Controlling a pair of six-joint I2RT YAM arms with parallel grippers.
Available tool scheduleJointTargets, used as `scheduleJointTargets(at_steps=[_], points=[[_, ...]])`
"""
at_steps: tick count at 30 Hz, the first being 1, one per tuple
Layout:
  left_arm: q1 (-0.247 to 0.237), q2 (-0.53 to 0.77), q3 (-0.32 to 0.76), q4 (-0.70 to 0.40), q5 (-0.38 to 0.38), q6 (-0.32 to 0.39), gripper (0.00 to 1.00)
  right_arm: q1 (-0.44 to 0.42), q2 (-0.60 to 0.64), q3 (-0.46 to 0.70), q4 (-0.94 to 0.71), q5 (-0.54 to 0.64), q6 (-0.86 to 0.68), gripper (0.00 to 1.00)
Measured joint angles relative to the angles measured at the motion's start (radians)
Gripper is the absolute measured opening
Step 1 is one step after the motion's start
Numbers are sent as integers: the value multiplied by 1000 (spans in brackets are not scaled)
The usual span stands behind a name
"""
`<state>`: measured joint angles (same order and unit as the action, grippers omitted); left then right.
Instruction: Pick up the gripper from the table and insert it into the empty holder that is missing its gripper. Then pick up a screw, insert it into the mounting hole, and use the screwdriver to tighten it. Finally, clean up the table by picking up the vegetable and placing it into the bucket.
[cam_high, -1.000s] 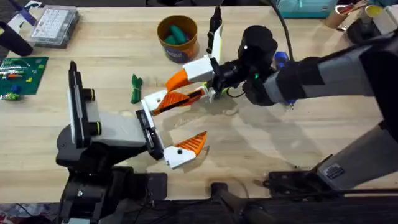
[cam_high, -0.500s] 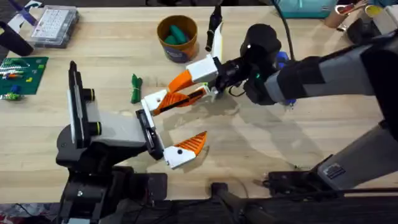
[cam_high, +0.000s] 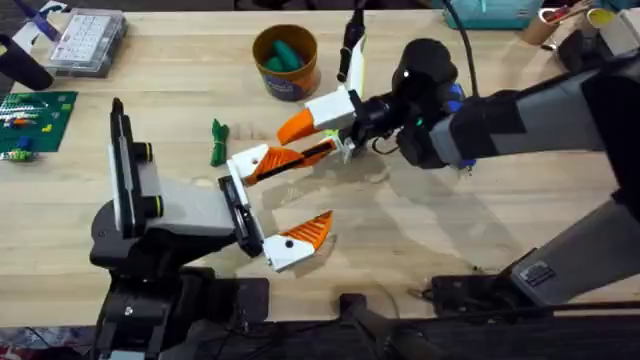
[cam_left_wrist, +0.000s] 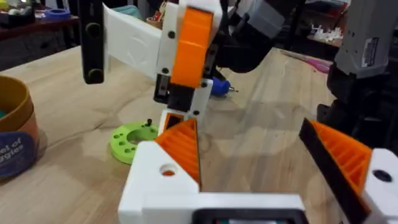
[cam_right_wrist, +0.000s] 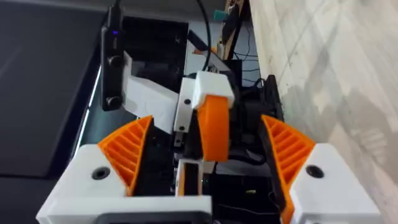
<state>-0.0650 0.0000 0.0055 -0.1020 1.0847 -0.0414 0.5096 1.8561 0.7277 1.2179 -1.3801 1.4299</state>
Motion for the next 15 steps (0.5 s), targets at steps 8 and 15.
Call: scheduleJointTargets(at_steps=[8,15], points=[[0,0,0,0,0,0,986,-106,0,-81,3,-1,-32,992],[0,0,0,0,0,0,986,-207,0,-78,160,-1,-22,995]])
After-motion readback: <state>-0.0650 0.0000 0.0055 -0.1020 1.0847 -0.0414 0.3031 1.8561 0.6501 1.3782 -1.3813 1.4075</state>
